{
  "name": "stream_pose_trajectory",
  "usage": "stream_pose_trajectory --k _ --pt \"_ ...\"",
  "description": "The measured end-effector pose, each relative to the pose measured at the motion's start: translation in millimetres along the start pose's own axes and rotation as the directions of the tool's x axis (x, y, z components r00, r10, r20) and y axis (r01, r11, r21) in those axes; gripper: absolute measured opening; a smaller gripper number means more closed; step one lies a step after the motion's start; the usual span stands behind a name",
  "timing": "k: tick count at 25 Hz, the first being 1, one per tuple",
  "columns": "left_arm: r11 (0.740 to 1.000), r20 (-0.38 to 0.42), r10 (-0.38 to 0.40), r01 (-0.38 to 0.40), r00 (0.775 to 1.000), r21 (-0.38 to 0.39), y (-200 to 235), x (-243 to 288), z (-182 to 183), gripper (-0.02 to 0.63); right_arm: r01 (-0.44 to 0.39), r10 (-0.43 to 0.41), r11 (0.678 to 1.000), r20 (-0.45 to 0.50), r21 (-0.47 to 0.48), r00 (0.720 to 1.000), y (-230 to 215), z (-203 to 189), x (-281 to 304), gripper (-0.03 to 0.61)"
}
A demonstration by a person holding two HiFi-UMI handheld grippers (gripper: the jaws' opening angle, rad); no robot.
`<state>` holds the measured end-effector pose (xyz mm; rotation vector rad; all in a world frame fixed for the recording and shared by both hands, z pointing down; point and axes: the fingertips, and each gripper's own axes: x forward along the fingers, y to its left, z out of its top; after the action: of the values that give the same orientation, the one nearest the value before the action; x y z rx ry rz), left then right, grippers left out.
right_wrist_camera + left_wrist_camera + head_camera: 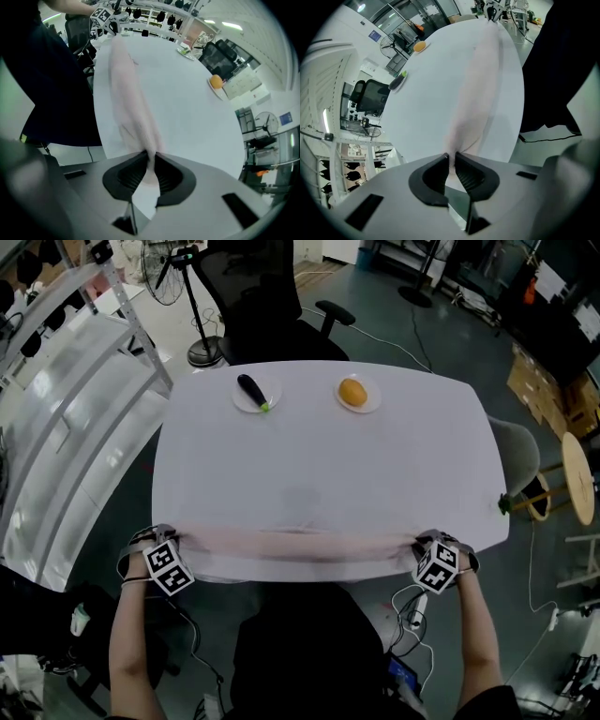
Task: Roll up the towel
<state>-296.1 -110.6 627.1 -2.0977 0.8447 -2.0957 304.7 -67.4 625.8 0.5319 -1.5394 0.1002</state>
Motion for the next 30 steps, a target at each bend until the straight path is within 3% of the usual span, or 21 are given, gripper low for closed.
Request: stream_pose_trajectory --k 11,18,23,26,30 --pt "0.999 -0.05 -0.036 0.035 0.998 -0.018 27.6 24.7 13.5 0.055 -0.052 0.053 0.998 -0.029 0.028 0.998 -43.8 16.3 19.9 0.071" --pt "0.999 -0.056 -0.031 0.029 0.998 -0.029 36.7 38.9 17.5 0.051 -0.12 0.123 0.991 -0.055 0.054 0.991 -48.7 20.0 30.5 0.069" --pt "1.0 -0.043 -0.011 0.01 0.999 -0.018 40.9 39.3 18.7 0.053 -0.067 0.067 0.996 -0.008 0.065 0.998 -54.7 20.7 29.2 0.104" --pt "0.999 -0.026 0.012 -0.013 1.0 -0.05 49.3 33.8 16.6 0.144 -0.024 0.022 0.992 0.022 0.122 1.0 -63.8 13.6 25.2 0.187" --pt "0.998 -0.008 0.025 -0.025 1.0 -0.051 55.7 17.5 16.5 0.199 0.001 -0.007 0.99 0.04 0.144 0.999 -70.8 5.8 8.0 0.202"
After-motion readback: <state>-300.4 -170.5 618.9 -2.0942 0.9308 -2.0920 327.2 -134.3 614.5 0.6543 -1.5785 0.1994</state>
